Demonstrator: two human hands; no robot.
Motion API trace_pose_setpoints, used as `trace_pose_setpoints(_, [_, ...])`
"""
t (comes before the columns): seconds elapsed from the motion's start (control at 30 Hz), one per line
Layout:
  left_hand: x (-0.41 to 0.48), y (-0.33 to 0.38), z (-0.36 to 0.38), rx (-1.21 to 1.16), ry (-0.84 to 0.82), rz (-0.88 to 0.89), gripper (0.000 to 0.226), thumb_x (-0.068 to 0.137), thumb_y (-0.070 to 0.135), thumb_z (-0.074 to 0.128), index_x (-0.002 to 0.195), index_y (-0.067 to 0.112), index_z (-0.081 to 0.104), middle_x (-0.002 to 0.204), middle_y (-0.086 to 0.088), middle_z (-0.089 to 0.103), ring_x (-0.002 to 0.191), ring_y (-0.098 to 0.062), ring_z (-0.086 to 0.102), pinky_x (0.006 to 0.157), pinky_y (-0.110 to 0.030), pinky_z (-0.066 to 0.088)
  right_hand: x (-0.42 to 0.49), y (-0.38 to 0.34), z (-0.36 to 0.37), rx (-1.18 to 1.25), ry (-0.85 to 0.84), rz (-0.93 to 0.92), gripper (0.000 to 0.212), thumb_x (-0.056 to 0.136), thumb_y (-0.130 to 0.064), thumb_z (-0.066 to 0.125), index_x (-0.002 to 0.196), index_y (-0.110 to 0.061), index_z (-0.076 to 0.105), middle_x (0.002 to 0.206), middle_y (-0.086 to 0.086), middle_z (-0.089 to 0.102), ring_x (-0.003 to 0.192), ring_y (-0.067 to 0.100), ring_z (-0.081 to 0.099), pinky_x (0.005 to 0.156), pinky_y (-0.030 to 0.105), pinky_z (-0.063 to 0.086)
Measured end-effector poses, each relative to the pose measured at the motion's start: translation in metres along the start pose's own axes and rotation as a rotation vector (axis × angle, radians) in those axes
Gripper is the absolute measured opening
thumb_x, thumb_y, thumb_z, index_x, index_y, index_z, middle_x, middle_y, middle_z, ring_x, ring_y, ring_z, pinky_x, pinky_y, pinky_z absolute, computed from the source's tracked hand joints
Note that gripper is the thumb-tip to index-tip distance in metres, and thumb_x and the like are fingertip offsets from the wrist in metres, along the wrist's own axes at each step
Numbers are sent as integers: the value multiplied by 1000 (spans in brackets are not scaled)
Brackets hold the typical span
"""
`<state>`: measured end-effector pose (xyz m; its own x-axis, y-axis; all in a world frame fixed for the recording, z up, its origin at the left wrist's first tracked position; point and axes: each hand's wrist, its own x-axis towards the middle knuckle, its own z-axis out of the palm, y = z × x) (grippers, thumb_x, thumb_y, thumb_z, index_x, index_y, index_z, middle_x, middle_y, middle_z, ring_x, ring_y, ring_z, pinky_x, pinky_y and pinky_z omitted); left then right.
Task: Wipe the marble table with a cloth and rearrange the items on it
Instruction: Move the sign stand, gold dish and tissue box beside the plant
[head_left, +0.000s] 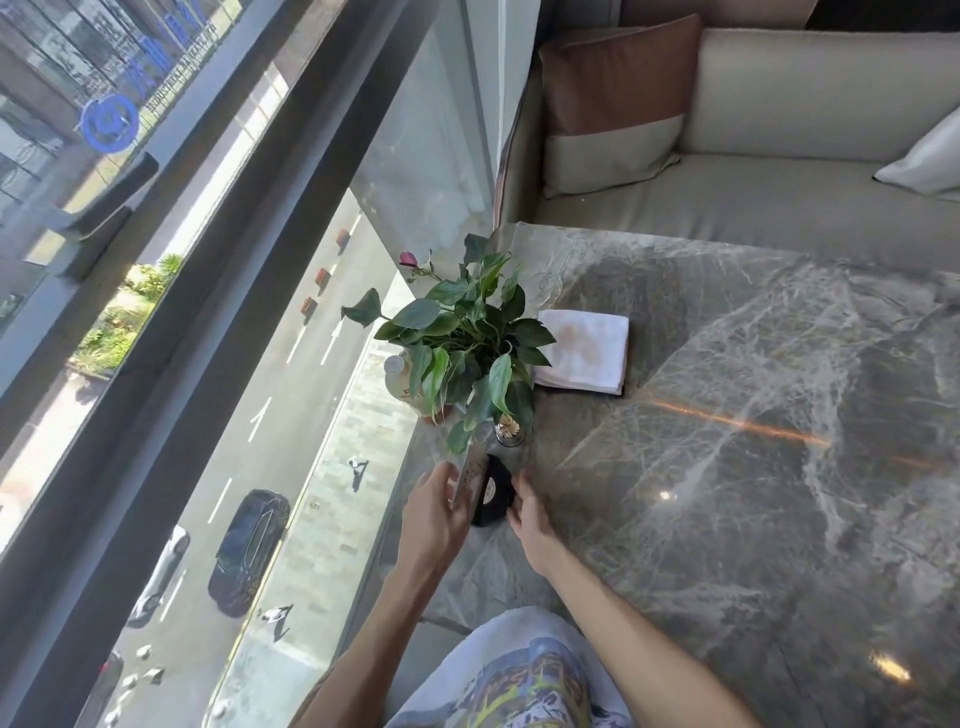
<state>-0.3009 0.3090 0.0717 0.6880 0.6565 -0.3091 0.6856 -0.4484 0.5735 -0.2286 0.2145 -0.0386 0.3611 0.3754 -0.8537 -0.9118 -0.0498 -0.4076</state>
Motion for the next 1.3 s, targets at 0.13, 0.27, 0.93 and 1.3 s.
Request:
trace_pose_setpoints(0.13, [0,-3,2,41,-19,-16,21,94,32,52,88,12,49,85,-7,59,75,-27,54,59,-32,34,1,0,-1,-100,21,2,57,105,-42,35,153,-11,32,159,3,33,147,20,31,123,37,24])
trace_pose_setpoints(0.27, [-2,0,4,84,-32,5,8,89,11,51,88,7,45,87,-11,53,77,-31,51,62,-37,37,0,-1,-5,-406,35,-86,49,106,-37,34,144,-8,46,149,10,48,139,26,43,119,41,31])
trace_pose_setpoints(0.93, [-54,82,130,799,-295,402,72,92,56,44,154,29,18,165,-8,-7,151,-34,-16,115,-67,-9,-112,-54,-254,-1624,361,-558,77,92,-56,52,156,-32,17,165,0,14,153,24,9,123,48,6])
trace_pose_setpoints(1.3, [-150,210,284,749,-432,369,71,91,64,39,152,37,14,165,2,-5,152,-31,-13,109,-74,-6,-219,-54,-513,-1451,578,-365,81,92,-61,48,157,-34,9,167,3,1,154,24,-6,122,51,-3])
